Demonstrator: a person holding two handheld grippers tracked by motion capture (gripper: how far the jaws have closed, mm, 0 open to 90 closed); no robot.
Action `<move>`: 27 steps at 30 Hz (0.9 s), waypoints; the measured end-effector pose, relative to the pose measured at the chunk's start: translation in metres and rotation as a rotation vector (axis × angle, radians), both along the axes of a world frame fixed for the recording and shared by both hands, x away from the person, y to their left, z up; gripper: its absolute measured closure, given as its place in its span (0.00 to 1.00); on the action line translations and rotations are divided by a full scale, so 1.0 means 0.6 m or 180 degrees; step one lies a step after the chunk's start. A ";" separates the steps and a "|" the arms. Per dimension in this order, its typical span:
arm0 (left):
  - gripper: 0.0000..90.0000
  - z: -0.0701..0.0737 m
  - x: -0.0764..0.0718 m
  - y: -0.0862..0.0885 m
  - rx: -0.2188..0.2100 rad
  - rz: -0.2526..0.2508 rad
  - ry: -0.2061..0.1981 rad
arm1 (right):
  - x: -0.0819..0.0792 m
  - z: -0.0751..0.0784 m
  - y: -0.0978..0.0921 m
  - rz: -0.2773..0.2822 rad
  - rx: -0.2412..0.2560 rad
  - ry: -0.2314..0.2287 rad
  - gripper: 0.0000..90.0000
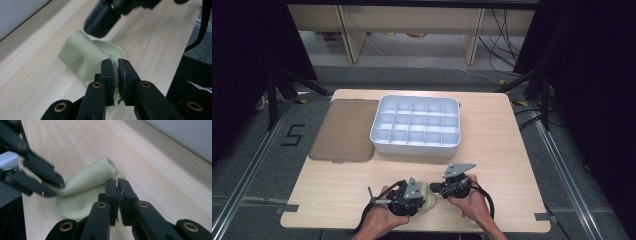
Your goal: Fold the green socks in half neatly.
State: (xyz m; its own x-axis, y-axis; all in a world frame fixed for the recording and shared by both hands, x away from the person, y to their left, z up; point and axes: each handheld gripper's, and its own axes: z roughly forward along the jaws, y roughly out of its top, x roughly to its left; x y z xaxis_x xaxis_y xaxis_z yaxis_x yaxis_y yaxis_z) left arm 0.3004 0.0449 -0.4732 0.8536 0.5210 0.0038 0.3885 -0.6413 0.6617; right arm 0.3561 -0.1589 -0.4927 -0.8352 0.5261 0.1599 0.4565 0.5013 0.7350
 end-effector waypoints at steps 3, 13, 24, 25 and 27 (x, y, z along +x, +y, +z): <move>0.91 -0.007 -0.003 -0.010 0.0035 -0.0025 0.0006 | 0.003 0.010 -0.010 -0.0048 0.0067 -0.0029 0.97; 0.90 -0.022 -0.006 -0.029 0.0148 -0.0153 -0.0014 | 0.001 0.028 -0.015 -0.0057 0.0200 -0.0044 0.97; 0.90 -0.027 -0.008 -0.030 0.0110 -0.0114 -0.0005 | -0.008 0.024 0.014 0.0218 0.0206 -0.0048 0.97; 0.90 -0.028 -0.009 -0.030 0.0104 -0.0117 -0.0009 | -0.008 0.021 0.017 0.0219 0.0176 -0.0049 0.97; 0.89 -0.028 -0.008 -0.029 0.0098 -0.0121 -0.0004 | -0.008 0.016 0.022 0.0245 0.0075 -0.0029 0.97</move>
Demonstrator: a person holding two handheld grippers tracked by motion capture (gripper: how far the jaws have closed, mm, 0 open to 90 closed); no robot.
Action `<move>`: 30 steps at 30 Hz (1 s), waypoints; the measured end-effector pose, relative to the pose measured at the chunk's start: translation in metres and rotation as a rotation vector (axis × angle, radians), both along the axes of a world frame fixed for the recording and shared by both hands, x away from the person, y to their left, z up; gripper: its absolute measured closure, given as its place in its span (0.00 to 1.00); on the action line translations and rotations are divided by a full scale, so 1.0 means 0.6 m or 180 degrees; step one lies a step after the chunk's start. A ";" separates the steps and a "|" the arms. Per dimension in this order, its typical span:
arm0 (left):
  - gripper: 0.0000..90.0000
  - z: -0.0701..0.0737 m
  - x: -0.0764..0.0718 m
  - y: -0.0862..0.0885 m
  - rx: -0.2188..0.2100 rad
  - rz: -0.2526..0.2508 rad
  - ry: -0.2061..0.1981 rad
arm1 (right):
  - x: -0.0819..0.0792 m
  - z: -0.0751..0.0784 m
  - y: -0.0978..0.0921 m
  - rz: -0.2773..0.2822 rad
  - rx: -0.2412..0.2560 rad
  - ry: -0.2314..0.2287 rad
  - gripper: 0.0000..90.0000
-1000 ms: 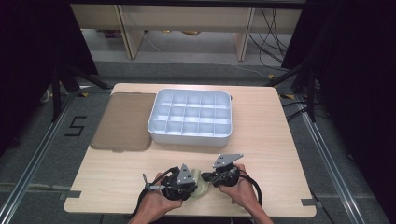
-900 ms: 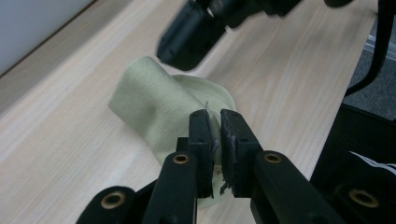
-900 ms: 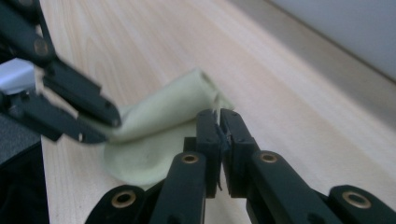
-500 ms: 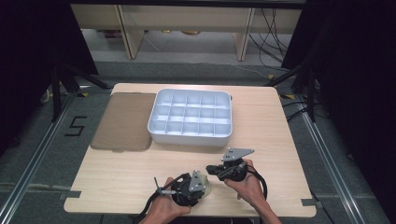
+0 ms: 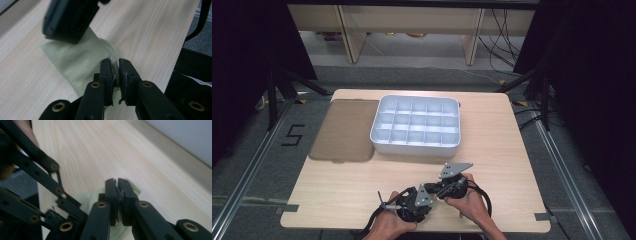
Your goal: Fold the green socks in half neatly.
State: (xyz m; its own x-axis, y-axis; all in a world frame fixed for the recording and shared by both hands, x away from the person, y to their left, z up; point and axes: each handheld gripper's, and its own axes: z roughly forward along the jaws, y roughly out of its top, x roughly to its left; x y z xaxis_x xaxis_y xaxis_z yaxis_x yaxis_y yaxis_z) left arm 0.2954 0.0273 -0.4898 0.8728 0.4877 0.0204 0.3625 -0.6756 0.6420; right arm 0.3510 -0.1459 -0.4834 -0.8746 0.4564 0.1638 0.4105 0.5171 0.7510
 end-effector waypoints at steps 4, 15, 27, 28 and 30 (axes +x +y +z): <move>0.88 -0.001 0.000 0.000 0.0004 0.0028 0.0034 | 0.006 -0.021 0.000 -0.0020 -0.0245 -0.0004 0.97; 0.79 0.038 0.010 0.032 -0.0489 0.0130 0.0125 | 0.003 -0.021 0.004 -0.0028 -0.0305 -0.0019 0.97; 0.93 0.002 0.015 0.034 -0.0135 0.0042 0.0280 | 0.001 -0.021 0.005 -0.0028 -0.0304 -0.0017 0.97; 0.94 -0.001 0.016 0.034 -0.0167 0.0070 0.0301 | 0.001 -0.021 0.005 -0.0027 -0.0301 -0.0014 0.97; 0.95 0.000 0.022 0.040 -0.0076 -0.0044 0.0298 | 0.001 -0.021 0.006 -0.0032 -0.0299 -0.0014 0.97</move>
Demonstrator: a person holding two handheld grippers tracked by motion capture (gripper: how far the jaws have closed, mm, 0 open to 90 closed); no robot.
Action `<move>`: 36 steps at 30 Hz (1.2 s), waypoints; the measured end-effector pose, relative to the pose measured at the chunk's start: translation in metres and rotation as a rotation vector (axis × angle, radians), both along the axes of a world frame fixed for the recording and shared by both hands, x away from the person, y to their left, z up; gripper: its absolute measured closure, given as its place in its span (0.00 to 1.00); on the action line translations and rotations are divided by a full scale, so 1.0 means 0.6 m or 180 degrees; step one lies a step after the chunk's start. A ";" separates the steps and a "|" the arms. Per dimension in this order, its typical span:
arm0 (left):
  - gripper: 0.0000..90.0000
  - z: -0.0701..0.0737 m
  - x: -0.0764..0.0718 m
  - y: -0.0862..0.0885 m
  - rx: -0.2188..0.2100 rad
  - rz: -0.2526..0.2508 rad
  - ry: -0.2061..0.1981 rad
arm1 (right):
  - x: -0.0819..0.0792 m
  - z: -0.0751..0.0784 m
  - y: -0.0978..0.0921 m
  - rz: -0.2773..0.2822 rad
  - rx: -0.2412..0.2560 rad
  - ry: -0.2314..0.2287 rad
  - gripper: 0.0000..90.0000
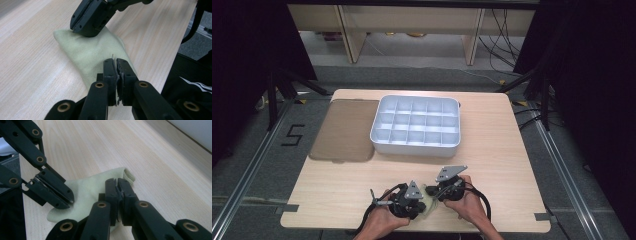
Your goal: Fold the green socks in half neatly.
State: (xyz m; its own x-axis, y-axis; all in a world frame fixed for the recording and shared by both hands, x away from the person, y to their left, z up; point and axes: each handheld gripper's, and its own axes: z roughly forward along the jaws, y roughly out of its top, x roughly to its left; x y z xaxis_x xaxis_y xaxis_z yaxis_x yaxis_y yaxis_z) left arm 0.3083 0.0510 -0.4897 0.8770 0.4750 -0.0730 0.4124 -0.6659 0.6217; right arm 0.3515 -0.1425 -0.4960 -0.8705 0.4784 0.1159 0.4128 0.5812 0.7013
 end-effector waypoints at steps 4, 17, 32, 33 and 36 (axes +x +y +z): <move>0.96 0.000 -0.004 -0.003 0.0038 0.0018 -0.0039 | 0.000 0.000 0.000 -0.0001 0.0004 0.0006 0.97; 0.97 -0.003 0.001 0.002 -0.0047 0.0232 -0.0042 | -0.005 0.001 -0.009 -0.0016 0.0005 0.0029 0.97; 0.97 -0.004 0.017 0.008 -0.0069 0.0341 -0.0083 | -0.025 0.002 -0.027 -0.0061 0.0034 0.0065 0.97; 0.97 -0.004 0.017 0.008 -0.0071 0.0344 -0.0083 | -0.025 0.002 -0.028 -0.0052 0.0038 0.0032 0.96; 0.97 -0.005 0.017 0.008 -0.0088 0.0347 -0.0074 | -0.027 0.005 -0.032 -0.0111 0.0092 0.0073 0.96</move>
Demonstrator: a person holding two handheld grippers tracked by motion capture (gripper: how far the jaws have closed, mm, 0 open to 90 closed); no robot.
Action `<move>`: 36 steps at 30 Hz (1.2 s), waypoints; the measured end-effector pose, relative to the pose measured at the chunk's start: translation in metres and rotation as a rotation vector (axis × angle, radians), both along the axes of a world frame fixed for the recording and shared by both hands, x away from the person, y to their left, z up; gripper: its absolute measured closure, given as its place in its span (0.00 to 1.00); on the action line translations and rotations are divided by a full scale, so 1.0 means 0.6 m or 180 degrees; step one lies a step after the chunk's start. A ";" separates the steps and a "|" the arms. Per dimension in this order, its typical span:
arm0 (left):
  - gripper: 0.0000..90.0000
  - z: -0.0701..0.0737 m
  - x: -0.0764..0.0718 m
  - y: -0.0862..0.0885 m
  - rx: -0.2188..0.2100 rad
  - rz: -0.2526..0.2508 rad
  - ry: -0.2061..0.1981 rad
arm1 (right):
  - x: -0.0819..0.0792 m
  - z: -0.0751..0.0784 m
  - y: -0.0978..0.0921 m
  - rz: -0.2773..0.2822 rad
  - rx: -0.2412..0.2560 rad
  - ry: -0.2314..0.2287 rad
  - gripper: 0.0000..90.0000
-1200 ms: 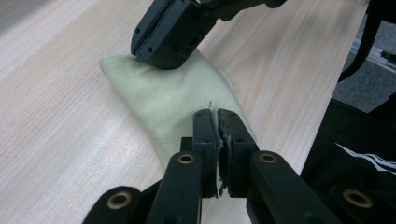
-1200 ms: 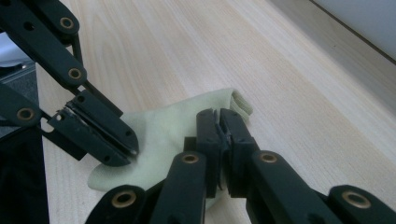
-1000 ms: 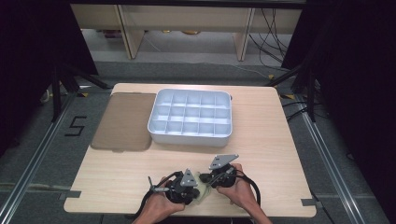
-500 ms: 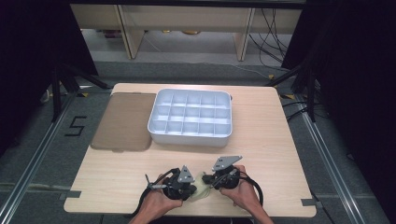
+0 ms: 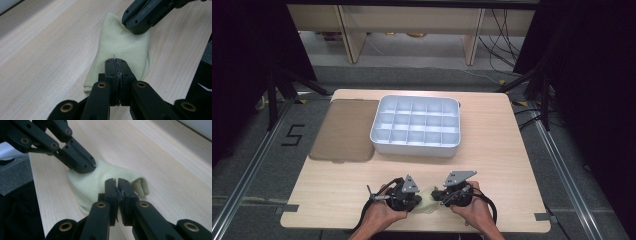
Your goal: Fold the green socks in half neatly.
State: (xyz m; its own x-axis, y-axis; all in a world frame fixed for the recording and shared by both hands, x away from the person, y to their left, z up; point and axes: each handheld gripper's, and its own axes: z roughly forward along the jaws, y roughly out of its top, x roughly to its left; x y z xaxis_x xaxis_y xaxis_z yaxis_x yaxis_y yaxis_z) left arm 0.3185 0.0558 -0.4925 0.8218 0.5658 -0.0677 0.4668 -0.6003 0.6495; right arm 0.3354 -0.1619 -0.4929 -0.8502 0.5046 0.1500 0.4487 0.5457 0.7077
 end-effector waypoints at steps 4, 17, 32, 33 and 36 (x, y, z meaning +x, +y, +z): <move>0.97 0.000 0.000 0.000 0.0015 -0.0007 -0.0011 | 0.004 0.008 -0.011 -0.0117 0.0158 -0.0003 0.92; 0.97 -0.001 0.000 -0.001 0.0017 0.0003 -0.0042 | 0.009 0.013 -0.021 -0.0536 0.0366 0.0268 0.71; 0.97 0.000 -0.001 -0.001 0.0024 0.0006 -0.0044 | 0.011 -0.007 0.005 -0.0648 0.0228 0.0494 0.55; 0.97 -0.001 -0.002 -0.001 0.0009 0.0012 -0.0042 | 0.011 -0.008 0.007 -0.0684 0.0205 0.0484 0.54; 0.96 -0.001 -0.002 -0.001 -0.0012 0.0011 -0.0035 | 0.013 -0.011 0.007 -0.0694 0.0169 0.0528 0.51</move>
State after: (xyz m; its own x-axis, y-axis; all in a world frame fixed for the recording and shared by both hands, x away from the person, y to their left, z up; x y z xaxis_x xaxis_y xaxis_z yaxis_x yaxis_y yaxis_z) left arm 0.3172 0.0551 -0.4930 0.8206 0.5683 -0.0607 0.4615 -0.5963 0.6568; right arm 0.3432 -0.1580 -0.4994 -0.6839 0.6608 0.3090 0.6636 0.3876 0.6398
